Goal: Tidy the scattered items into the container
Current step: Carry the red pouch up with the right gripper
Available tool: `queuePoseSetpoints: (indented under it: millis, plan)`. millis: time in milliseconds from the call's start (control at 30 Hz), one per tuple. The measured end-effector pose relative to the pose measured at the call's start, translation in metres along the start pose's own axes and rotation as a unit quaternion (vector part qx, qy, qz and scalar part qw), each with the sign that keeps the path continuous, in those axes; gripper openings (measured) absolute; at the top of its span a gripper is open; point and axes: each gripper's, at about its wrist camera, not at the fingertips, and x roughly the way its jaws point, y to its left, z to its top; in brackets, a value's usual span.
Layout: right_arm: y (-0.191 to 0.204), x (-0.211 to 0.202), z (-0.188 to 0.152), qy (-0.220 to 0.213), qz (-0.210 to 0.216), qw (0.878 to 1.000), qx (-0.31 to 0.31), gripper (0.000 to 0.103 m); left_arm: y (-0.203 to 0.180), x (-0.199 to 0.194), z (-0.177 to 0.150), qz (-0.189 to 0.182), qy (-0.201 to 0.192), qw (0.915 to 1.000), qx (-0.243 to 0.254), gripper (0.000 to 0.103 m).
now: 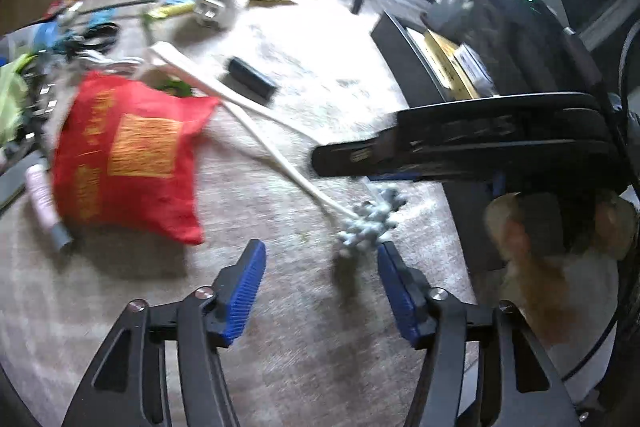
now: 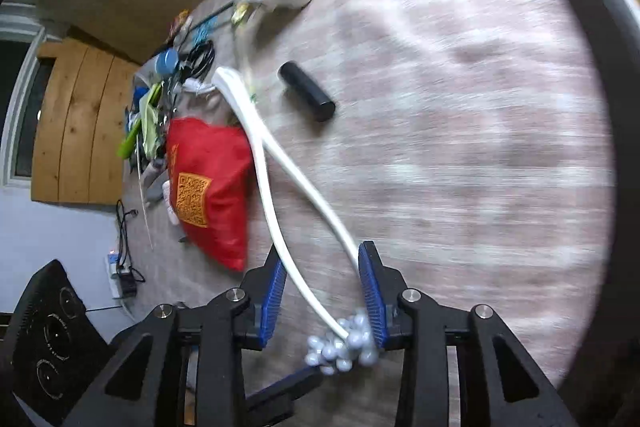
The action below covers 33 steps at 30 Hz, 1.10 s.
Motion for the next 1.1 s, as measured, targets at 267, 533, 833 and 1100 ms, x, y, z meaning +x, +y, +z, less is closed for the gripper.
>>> queuePoseSetpoints:
  millis: [267, 533, 833, 1100]
  plan:
    - [0.032, -0.031, 0.004, -0.051, 0.029, 0.997, -0.042, 0.049, 0.07, -0.033, 0.015, 0.063, -0.041, 0.9961, -0.046, 0.07]
    - [0.063, 0.021, 0.017, 0.001, 0.07, 0.997, -0.011, 0.056, 0.123, -0.037, 0.039, 0.055, -0.032, 0.997, -0.045, 0.085]
    - [0.077, 0.064, 0.034, 0.016, 0.057, 0.998, 0.009, 0.059, 0.124, -0.004, 0.057, 0.048, 0.007, 0.9988, -0.007, 0.085]
    - [0.1, 0.079, 0.034, 0.007, 0.0, 0.998, -0.055, 0.059, 0.105, 0.005, 0.055, 0.033, 0.001, 0.9993, 0.016, 0.084]
